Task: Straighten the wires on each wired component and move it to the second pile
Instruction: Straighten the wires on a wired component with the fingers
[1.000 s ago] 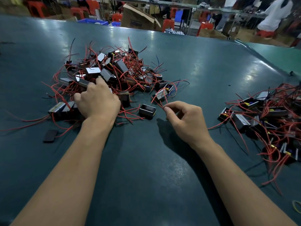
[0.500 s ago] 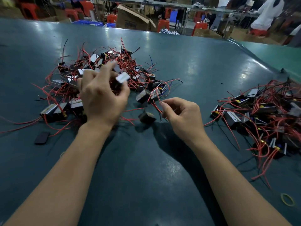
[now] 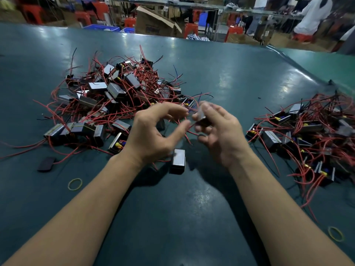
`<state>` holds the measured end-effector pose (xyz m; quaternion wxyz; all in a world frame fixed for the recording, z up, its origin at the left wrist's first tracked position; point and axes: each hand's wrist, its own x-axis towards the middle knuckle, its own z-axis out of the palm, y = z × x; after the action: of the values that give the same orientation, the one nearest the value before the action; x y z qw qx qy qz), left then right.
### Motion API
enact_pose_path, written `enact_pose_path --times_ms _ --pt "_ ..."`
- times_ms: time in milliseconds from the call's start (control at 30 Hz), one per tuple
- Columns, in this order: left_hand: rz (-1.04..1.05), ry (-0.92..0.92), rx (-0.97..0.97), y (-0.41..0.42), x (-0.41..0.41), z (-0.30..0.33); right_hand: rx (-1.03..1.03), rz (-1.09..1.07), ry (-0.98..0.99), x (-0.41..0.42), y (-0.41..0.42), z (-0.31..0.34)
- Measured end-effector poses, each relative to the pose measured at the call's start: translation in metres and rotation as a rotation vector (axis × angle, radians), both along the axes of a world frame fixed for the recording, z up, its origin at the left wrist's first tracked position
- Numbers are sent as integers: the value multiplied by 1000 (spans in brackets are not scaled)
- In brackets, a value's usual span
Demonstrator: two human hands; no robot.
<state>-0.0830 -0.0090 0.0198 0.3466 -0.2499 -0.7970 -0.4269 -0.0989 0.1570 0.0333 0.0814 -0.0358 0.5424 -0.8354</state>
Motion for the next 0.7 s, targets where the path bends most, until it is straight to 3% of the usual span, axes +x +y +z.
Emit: enact_pose_path --times_ms 100,233,367,533,633,700 --pt "464 87 -145 -27 -17 1 -260 44 -19 0 17 9" --pt "867 -107 -173 -58 -35 -3 -497 170 8 4 29 11" --pt "923 -376 -301 -66 -44 -8 -587 305 17 8 34 11" --pt "887 -380 -350 -62 -47 -12 -723 503 9 7 38 8" --pt "970 -293 -261 -58 -41 -6 -726 586 5 9 37 12" --pt "982 -73 -258 -47 -34 1 -746 657 3 12 34 14"
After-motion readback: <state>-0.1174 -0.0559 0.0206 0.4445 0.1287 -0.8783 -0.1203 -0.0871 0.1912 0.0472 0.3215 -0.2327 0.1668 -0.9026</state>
